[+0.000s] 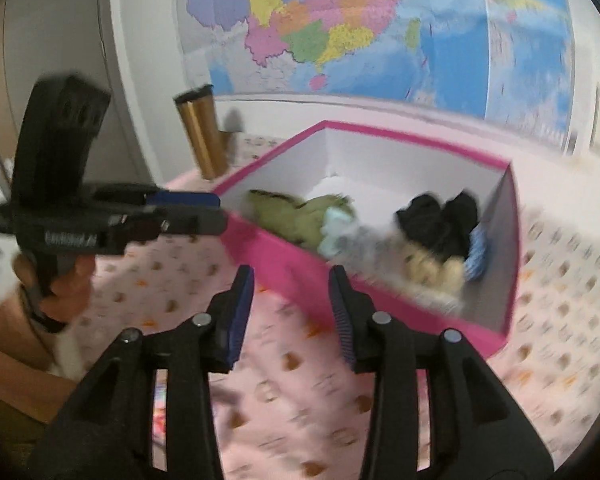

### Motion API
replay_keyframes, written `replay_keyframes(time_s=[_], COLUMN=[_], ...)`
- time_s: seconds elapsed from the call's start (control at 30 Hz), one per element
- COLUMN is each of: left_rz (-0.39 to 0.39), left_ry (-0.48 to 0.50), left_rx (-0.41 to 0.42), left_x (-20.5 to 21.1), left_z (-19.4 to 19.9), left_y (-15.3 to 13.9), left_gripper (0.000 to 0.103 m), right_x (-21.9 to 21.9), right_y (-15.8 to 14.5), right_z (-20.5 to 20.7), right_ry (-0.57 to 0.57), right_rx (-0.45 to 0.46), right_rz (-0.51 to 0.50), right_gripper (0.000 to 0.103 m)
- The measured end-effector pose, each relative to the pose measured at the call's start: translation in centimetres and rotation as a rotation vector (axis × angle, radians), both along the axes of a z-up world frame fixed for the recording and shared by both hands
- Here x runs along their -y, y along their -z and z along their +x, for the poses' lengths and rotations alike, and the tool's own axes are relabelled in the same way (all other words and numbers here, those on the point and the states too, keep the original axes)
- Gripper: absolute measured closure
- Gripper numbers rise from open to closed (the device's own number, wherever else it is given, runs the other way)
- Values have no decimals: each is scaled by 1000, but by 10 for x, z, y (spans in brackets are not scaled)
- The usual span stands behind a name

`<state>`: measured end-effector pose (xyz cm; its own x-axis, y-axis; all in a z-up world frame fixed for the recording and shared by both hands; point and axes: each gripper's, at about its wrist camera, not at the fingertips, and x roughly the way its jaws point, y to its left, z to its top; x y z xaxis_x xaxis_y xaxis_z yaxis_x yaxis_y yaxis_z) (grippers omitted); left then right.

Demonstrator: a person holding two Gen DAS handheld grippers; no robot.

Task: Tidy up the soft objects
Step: 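Reach the right tool to the pink floral tissue pack and grasp it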

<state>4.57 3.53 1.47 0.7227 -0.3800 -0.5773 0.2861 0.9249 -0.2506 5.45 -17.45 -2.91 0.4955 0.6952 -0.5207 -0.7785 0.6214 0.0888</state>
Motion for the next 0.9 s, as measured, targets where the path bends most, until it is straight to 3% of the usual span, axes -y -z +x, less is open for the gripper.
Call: replay_keyframes(time_s=[0.07, 0.2, 0.43, 0.63, 0.9], left_rz=[6, 16, -3, 1, -9], left_ry=[31, 55, 61, 55, 52], left_rx=[-11, -62, -195, -270, -299], left_x=[5, 12, 20, 27, 32], left_z=[-18, -36, -55, -68, -86], left_y=[5, 19, 58, 79, 86], left_gripper=[51, 50, 50, 50, 50], right_x=[7, 18, 23, 20, 12], right_y=[4, 17, 55, 79, 96], right_z=[-4, -12, -19, -30, -36], right_ry=[-30, -65, -59, -73, -96], right_rx=[-67, -168, -303, -372, -419], right_rz=[49, 99, 94, 84, 67], right_gripper=[52, 50, 50, 50, 50])
